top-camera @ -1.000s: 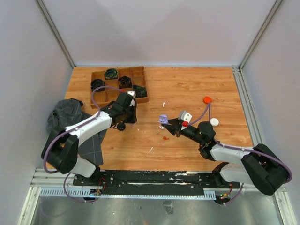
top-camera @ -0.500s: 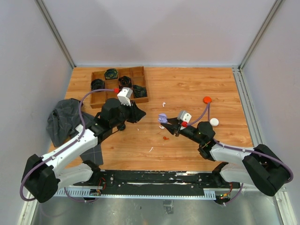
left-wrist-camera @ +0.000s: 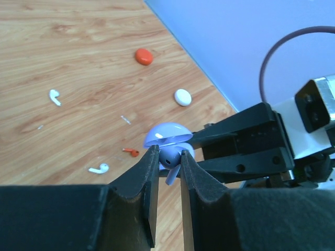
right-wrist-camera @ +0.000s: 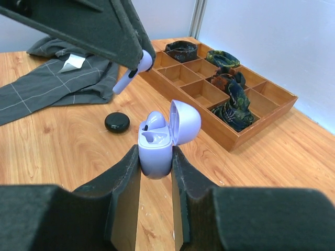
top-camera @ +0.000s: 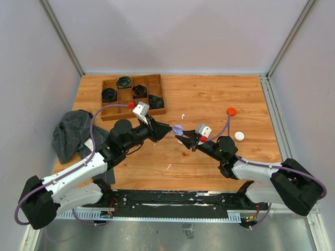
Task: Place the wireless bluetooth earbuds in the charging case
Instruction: Place the earbud in the charging case.
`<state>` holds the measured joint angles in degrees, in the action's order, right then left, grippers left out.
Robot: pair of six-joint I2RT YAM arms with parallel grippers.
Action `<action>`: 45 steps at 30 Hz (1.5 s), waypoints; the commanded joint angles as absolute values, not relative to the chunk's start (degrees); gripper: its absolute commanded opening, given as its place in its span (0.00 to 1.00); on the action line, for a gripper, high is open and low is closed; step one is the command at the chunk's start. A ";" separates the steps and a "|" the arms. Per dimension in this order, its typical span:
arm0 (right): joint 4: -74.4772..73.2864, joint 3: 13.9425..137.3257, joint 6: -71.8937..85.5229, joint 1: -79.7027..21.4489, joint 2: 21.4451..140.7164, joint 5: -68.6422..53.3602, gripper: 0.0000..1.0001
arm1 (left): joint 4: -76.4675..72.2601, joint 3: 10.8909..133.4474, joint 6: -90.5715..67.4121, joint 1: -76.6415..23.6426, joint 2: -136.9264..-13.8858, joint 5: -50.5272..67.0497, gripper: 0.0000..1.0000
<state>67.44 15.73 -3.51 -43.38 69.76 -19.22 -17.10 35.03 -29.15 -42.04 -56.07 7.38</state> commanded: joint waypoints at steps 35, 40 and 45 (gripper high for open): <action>76.18 18.55 -0.13 -46.51 70.00 -16.87 0.01 | -39.96 30.15 -19.70 -52.82 -61.02 -5.83 0.16; 76.37 18.47 -0.09 -46.52 69.71 -16.79 0.01 | -40.78 29.95 -19.18 -52.99 -61.57 -6.14 0.16; 76.49 18.39 0.00 -46.54 69.47 -16.70 0.01 | -40.78 29.69 -18.74 -53.15 -62.05 -6.49 0.16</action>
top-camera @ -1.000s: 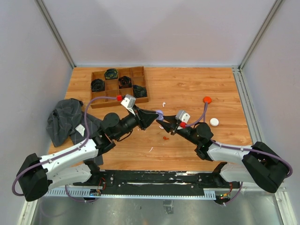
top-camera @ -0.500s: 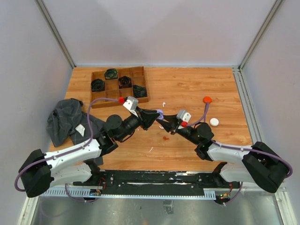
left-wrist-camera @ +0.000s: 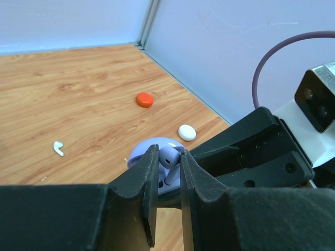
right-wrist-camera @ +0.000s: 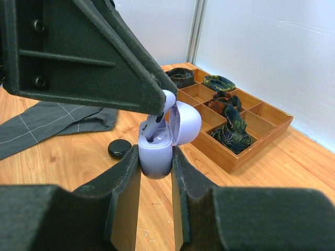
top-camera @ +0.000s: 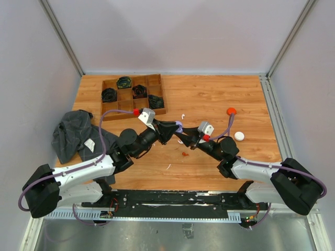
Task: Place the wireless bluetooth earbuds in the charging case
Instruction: Place the earbud in the charging case.
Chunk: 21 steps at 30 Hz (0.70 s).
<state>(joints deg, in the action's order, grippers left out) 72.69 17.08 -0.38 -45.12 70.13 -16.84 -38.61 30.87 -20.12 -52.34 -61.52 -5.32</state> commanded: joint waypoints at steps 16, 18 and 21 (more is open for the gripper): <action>76.24 17.78 -0.61 -46.50 68.38 -15.82 0.01 | -40.53 27.74 -19.80 -53.44 -60.48 -5.74 0.21; 76.22 17.80 -0.62 -46.54 68.38 -15.86 0.01 | -40.52 27.62 -20.10 -53.43 -60.18 -5.40 0.22; 76.13 17.81 -0.79 -46.50 68.38 -15.73 0.01 | -40.52 27.48 -20.67 -53.44 -59.97 -5.04 0.24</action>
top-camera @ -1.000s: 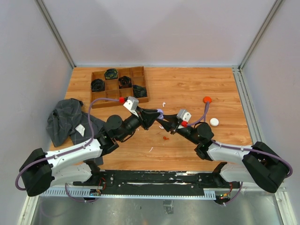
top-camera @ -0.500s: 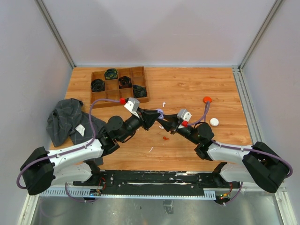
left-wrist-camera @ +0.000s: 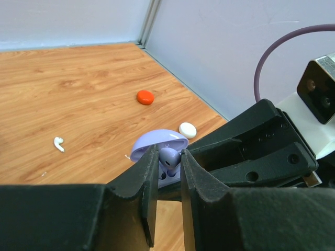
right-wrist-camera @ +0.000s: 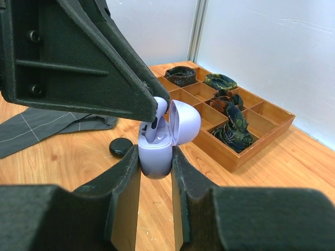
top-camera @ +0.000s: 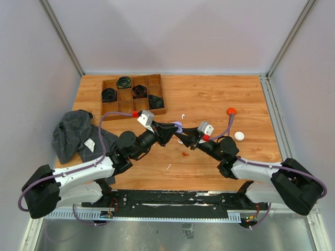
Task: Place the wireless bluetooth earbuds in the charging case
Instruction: Place the earbud in the charging case.
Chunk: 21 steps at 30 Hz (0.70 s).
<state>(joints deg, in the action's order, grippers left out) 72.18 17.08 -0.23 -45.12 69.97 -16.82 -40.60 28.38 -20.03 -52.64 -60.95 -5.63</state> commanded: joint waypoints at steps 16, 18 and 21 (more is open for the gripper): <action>75.76 17.85 -1.14 -46.49 69.10 -15.51 0.01 | -38.77 27.60 -23.90 -53.44 -59.33 -3.07 0.34; 75.81 17.76 -1.14 -46.49 69.13 -15.47 0.01 | -38.74 27.60 -24.46 -53.43 -59.39 -2.55 0.35; 76.02 17.60 -1.14 -46.50 69.18 -15.38 0.01 | -38.23 27.77 -25.25 -53.44 -59.44 -2.11 0.37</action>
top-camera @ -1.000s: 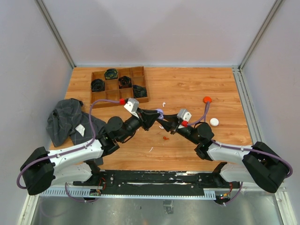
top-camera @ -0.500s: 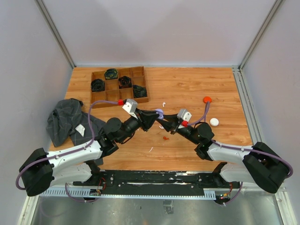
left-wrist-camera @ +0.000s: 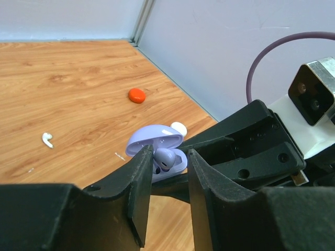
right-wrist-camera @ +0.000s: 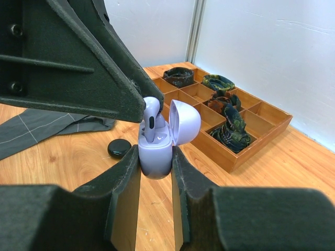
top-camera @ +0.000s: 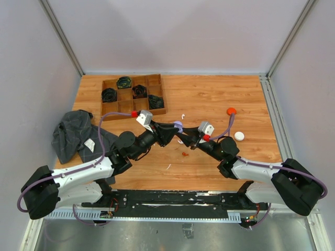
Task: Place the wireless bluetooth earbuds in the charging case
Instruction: Place the earbud in the charging case.
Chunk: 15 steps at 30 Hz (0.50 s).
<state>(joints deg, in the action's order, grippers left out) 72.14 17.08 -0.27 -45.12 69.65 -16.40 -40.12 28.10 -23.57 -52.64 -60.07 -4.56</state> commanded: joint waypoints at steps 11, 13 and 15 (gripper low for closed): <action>76.03 16.92 -1.32 -46.54 69.00 -15.03 0.01 | -34.73 28.13 -28.34 -53.44 -58.48 -2.04 0.39; 76.03 16.79 -1.32 -46.55 69.04 -14.97 0.01 | -34.11 28.16 -29.30 -53.44 -58.21 -1.87 0.39; 76.03 16.75 -1.32 -46.49 69.00 -14.94 0.01 | -33.64 28.17 -29.91 -53.43 -57.91 -1.75 0.39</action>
<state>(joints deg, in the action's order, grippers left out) 72.03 16.95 -0.30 -45.12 69.65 -15.97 -36.58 28.10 -27.79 -52.93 -59.13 -2.79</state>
